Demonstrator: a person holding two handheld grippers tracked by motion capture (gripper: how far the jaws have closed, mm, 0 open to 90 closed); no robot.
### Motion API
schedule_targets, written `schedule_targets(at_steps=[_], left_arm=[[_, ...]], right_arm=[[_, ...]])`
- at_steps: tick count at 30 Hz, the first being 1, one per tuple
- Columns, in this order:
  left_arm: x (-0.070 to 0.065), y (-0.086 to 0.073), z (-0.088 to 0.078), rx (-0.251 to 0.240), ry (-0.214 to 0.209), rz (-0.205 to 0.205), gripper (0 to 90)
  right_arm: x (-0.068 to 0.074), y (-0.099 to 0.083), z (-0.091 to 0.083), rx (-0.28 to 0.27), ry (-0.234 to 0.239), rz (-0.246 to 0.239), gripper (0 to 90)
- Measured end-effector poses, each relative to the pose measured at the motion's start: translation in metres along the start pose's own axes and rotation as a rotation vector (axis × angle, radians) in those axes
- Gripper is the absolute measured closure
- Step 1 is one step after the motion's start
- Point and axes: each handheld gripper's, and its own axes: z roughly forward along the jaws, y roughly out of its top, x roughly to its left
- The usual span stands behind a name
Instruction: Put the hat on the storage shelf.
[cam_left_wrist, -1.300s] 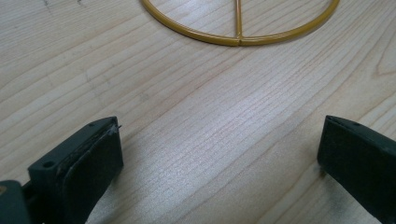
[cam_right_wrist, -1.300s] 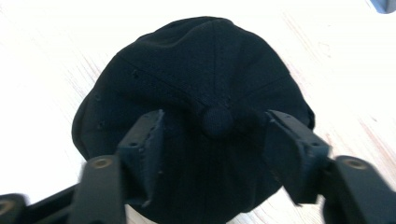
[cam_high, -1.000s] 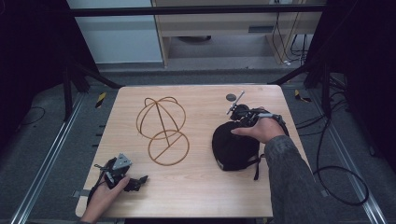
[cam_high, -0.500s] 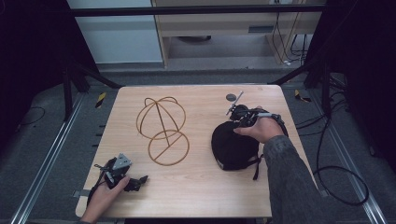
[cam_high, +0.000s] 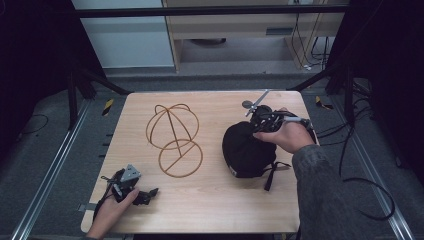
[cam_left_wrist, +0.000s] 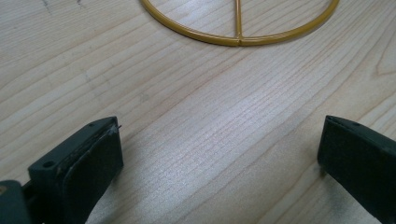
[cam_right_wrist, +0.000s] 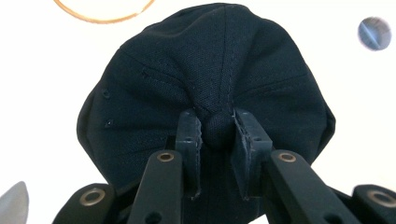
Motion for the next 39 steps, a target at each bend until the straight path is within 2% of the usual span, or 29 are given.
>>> schedule_targets(at_steps=[2,8,20,24,31,39], left_arm=[[0.000,0.000,0.000,0.000,0.000,0.000,0.0],[0.000,0.000,0.000,0.000,0.000,0.000,0.0],[0.000,0.000,0.000,0.000,0.001,0.000,0.0],[0.000,0.000,0.000,-0.001,0.001,-0.001,0.0],[0.000,0.000,0.000,0.000,0.002,-0.001,0.0],[0.000,0.000,0.000,-0.001,0.002,-0.001,0.0]], right_arm=[[0.005,0.001,-0.015,-0.033,-0.007,-0.004,74.0],[0.011,0.002,-0.038,-0.082,-0.025,-0.014,74.1],[0.016,0.001,-0.076,-0.169,-0.052,-0.023,74.2],[0.019,0.001,-0.082,-0.190,-0.057,-0.028,74.2],[0.032,0.006,-0.099,-0.271,-0.065,-0.053,74.3],[0.046,0.011,-0.112,-0.313,-0.074,-0.072,74.3]])
